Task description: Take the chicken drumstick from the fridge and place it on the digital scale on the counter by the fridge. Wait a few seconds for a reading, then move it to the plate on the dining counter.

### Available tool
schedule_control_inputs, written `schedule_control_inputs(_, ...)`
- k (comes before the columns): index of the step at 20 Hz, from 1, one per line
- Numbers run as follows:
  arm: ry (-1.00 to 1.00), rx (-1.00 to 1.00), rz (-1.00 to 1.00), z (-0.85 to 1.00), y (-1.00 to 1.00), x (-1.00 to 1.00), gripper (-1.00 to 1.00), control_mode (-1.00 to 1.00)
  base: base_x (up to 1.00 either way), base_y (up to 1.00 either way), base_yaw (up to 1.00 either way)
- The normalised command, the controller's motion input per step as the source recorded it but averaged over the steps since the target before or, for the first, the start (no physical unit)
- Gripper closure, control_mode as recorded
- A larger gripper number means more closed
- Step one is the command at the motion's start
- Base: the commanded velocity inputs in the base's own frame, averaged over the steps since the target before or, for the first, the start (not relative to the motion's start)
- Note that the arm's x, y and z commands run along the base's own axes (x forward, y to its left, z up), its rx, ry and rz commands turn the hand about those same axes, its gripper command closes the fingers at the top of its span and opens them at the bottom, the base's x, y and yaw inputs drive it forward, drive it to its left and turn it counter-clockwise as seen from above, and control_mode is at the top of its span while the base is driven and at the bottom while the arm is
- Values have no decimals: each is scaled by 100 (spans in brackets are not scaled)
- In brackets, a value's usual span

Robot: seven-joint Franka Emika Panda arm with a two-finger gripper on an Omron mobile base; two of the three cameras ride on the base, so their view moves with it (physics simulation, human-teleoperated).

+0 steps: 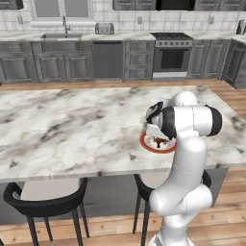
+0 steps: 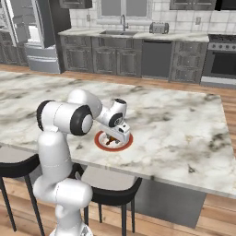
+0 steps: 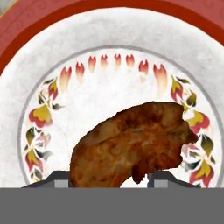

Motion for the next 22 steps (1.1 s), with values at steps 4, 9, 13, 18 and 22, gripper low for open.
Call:
schedule_control_inputs(4,0,0,0,0,0,-7,-100,-100,0,0,0)
schedule_control_inputs(9,-6,0,0,39,0,-46,-100,-100,0,0,0)
schedule_control_inputs(13,-16,0,4,100,0,-42,-100,-100,0,0,0)
schedule_control_inputs(18,-6,0,10,100,2,-54,-100,-100,0,0,0)
schedule_control_inputs(22,1,0,11,100,12,-81,-100,-100,0,0,0)
